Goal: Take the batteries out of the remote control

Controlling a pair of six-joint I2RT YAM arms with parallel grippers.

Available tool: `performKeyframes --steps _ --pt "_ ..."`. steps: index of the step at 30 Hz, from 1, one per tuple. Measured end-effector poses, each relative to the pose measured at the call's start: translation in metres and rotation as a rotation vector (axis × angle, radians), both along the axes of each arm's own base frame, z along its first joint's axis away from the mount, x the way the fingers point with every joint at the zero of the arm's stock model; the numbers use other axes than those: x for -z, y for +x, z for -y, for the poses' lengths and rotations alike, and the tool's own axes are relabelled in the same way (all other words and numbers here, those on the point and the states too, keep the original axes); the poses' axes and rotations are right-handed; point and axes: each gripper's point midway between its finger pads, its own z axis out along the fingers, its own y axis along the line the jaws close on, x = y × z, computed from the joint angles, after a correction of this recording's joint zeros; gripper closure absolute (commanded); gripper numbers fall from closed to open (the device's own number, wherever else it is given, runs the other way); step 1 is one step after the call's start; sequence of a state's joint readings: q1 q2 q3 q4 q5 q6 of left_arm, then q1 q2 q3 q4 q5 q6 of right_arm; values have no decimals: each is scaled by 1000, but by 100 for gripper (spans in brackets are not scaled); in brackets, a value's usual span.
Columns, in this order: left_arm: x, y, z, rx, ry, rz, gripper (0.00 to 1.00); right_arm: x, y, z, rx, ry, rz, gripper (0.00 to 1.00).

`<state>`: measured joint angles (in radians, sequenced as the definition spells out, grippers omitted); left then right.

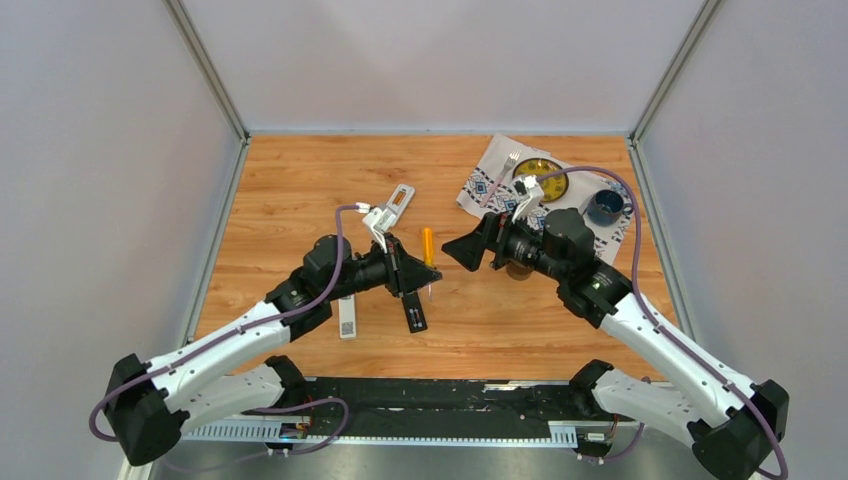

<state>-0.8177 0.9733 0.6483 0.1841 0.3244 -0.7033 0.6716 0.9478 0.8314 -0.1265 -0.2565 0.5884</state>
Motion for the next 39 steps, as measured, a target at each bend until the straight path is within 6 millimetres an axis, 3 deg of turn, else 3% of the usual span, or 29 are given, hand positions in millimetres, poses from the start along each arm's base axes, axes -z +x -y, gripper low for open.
performKeyframes --steps 5,10,16,19,20,21,23,27,29,32,34,35,36,39 --pt "-15 -22 -12 66 -5 62 100 -14 -12 -4 -114 21 56 0" --pt "-23 -44 -15 171 -22 107 100 -36 -39 -21 -329 121 107 0" --pt "-20 -61 -7 295 -50 107 100 -49 -64 -39 -544 259 91 13" --pt "-21 -65 -3 338 -69 114 100 -46 -69 -41 -587 279 64 26" --pt "-22 -66 -2 347 -74 115 100 -45 -71 -41 -598 283 60 41" --pt "-23 -68 -2 355 -79 119 100 -45 -72 -41 -608 288 54 48" --pt "-27 -70 -1 369 -94 136 100 -48 -76 -41 -626 297 60 62" --pt "-32 -74 0 389 -112 157 100 -52 -80 -40 -648 317 69 78" --pt "-33 -75 0 397 -117 162 100 -52 -80 -40 -656 322 61 97" --pt "-34 -77 0 405 -120 159 100 -52 -80 -42 -671 329 59 100" --pt "-33 -78 0 408 -121 154 93 -52 -80 -42 -677 333 56 100" --pt "-33 -78 0 409 -121 153 85 -51 -81 -42 -678 335 55 100" --pt "-33 -78 0 409 -121 151 69 -51 -80 -42 -676 336 55 100" --pt "-32 -76 1 401 -118 143 50 -48 -78 -42 -661 332 50 100"
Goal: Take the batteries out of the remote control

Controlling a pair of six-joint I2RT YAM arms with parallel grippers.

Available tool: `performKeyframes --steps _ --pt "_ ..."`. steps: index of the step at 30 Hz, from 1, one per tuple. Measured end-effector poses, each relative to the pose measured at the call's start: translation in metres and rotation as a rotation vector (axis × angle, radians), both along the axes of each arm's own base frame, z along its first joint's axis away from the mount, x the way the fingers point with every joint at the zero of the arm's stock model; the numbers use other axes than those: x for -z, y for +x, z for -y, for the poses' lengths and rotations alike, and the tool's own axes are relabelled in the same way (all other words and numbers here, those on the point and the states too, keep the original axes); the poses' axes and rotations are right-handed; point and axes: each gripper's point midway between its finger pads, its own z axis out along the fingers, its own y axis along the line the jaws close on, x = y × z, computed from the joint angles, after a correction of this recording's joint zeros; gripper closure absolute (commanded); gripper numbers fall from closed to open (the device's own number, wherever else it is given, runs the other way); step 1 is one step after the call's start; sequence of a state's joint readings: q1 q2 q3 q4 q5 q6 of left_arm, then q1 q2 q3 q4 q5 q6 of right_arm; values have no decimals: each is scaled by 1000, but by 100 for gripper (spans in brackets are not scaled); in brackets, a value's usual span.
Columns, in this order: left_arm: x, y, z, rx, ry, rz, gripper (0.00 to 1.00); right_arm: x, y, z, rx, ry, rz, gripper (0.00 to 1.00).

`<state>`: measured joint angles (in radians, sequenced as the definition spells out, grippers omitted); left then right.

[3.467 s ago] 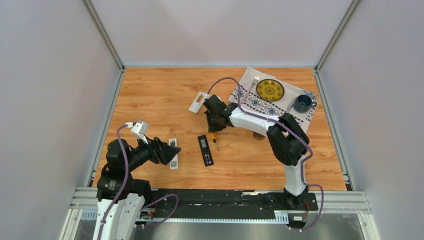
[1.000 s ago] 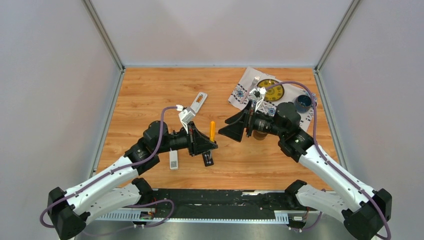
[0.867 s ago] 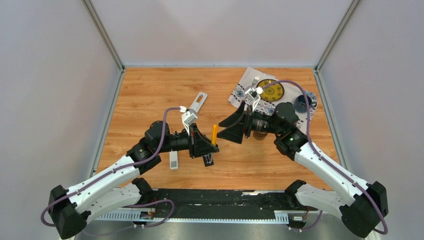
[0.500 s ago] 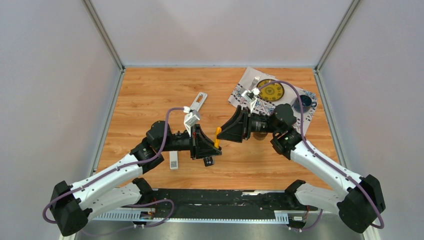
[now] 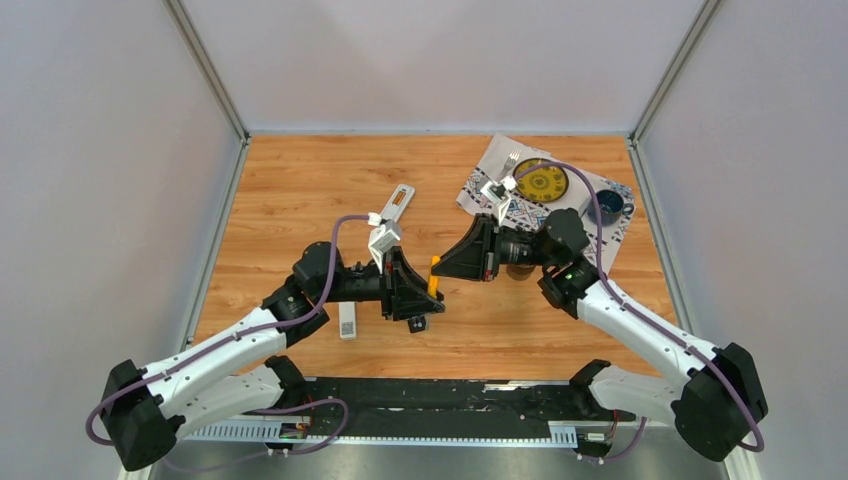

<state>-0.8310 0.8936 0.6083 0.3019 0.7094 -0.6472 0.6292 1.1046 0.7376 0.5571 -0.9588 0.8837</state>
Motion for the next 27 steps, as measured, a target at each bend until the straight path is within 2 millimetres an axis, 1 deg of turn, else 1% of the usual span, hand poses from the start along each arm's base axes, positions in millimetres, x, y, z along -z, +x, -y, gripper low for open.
performKeyframes --steps 2,5,7,8,9,10,13,15,16,17,19,24,25,27 --pt "2 3 0 -18 6 4 49 5 4 0 27 -21 -19 100" --pt "8 11 -1 -67 30 -4 50 15 12 0 87 -60 -56 100" --pt "12 18 -2 -105 49 -9 71 21 19 1 141 -86 -85 100" --pt "15 20 -2 -123 60 -13 94 24 22 2 169 -99 -100 100" --pt "17 24 -3 -145 72 -11 100 27 24 3 192 -112 -120 100" --pt "20 27 -4 -158 83 -16 100 28 26 4 212 -118 -122 95" --pt "23 30 -4 -176 104 -28 100 31 30 6 251 -136 -120 76" --pt "24 31 -3 -178 110 -31 100 31 32 7 265 -142 -121 69" --pt "24 32 -2 -180 113 -32 100 32 33 7 271 -145 -123 59" --pt "25 33 -2 -181 117 -35 100 33 34 7 278 -151 -126 57" --pt "26 33 -1 -180 119 -37 100 37 37 8 294 -166 -137 55" --pt "25 32 -1 -173 113 -34 100 40 39 9 307 -175 -140 57" --pt "25 32 -1 -172 112 -33 100 39 39 8 306 -174 -140 60" --pt "24 31 -1 -169 111 -32 100 38 38 8 298 -170 -143 73"
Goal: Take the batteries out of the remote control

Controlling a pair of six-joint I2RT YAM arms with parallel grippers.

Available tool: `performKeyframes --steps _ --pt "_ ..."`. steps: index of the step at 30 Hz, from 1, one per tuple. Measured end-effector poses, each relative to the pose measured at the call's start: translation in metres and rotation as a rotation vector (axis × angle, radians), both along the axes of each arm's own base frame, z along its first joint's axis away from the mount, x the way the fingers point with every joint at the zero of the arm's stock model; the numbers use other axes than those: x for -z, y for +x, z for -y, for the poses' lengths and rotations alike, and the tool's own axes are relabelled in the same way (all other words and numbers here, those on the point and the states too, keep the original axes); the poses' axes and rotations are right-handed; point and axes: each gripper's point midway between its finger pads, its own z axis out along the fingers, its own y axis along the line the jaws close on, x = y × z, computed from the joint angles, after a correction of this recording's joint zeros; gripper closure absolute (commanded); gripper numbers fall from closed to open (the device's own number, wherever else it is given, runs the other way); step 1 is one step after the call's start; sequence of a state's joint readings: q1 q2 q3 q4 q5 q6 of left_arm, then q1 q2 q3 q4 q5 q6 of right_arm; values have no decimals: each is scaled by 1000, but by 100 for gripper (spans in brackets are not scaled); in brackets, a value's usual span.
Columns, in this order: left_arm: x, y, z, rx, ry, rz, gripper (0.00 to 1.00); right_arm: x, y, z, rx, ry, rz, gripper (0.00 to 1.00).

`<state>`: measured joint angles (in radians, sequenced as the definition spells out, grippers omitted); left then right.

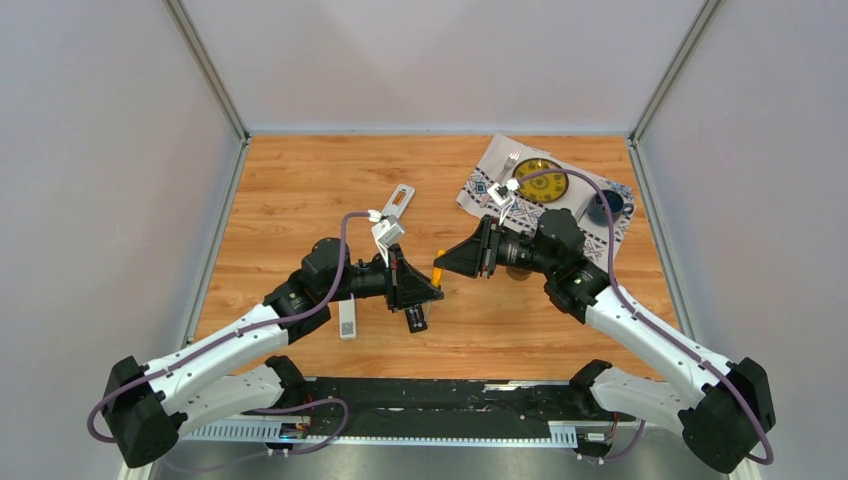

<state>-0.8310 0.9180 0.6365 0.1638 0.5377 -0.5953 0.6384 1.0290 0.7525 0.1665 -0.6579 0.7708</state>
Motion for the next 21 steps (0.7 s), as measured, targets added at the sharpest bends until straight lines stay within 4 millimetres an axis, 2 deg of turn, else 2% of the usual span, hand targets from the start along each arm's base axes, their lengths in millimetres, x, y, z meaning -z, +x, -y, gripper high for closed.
performKeyframes --steps 1,2,4,5,7,8,11,15,21 --pt "0 0 0 0 0 0 100 -1 -1 -1 -8 6 2 94" --pt "0 0 0 0 0 0 100 -4 -2 -2 -21 15 2 100" --pt "0 -1 0 4 -2 -1 98 -7 -5 -4 -48 29 11 100" --pt "-1 0 0 3 -4 0 77 -7 -6 -5 -58 33 12 100" --pt "0 1 0 -1 -2 1 55 -6 -6 -5 -65 33 15 100" --pt "0 1 0 -3 0 6 40 -5 -6 -5 -64 28 12 100" --pt "0 4 -2 -24 4 20 24 2 0 -2 -18 -10 13 100" --pt "-6 10 -13 -104 -5 54 20 13 9 9 73 -85 33 100" --pt "0 22 -51 -317 4 81 19 26 22 22 171 -170 70 100"
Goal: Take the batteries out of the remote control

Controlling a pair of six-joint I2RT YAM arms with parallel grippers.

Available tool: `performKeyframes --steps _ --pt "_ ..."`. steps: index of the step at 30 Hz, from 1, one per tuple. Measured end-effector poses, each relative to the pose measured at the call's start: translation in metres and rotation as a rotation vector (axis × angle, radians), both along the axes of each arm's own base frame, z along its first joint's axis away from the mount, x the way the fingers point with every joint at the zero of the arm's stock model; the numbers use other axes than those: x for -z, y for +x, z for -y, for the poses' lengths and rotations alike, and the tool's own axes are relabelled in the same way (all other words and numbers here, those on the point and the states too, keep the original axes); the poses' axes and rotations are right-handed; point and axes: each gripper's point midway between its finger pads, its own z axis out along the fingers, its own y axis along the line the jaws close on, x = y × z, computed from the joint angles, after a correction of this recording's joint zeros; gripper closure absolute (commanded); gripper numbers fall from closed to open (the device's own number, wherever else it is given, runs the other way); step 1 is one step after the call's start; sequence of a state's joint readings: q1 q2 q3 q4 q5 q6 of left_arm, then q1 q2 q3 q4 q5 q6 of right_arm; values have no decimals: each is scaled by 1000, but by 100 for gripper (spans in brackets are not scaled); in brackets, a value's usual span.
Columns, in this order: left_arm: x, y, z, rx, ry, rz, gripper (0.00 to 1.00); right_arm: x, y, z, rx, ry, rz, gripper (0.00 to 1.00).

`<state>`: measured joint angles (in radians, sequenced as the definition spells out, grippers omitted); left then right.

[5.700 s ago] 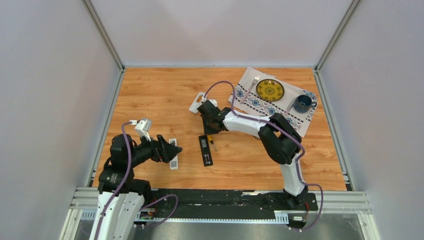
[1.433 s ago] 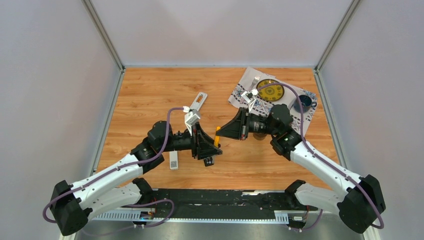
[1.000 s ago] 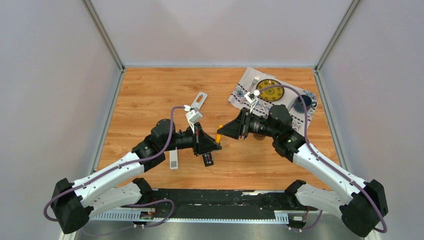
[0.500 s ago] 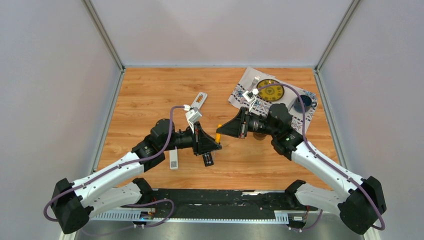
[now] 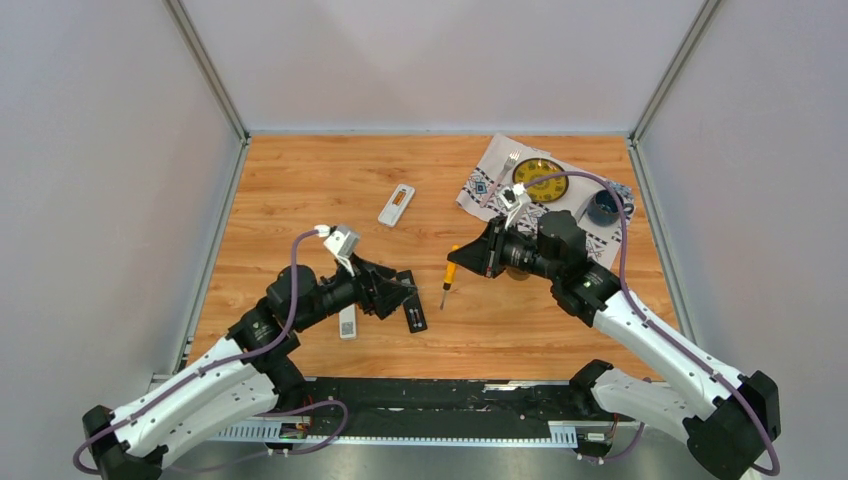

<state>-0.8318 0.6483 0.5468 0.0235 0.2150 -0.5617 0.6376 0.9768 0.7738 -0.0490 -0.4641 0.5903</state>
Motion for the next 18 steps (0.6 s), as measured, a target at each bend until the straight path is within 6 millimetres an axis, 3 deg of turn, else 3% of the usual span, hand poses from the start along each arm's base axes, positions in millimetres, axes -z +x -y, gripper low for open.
performKeyframes --steps 5,11,15,18 --pt "34 20 -51 -290 112 -83 20 9 7 6 44 -42 6 100" --pt "102 23 -121 -621 348 -279 20 14 12 9 64 -68 16 100" --pt "129 14 -150 -739 455 -368 20 18 13 9 65 -81 15 100" --pt "147 9 -161 -784 544 -424 21 22 15 9 67 -91 7 100"
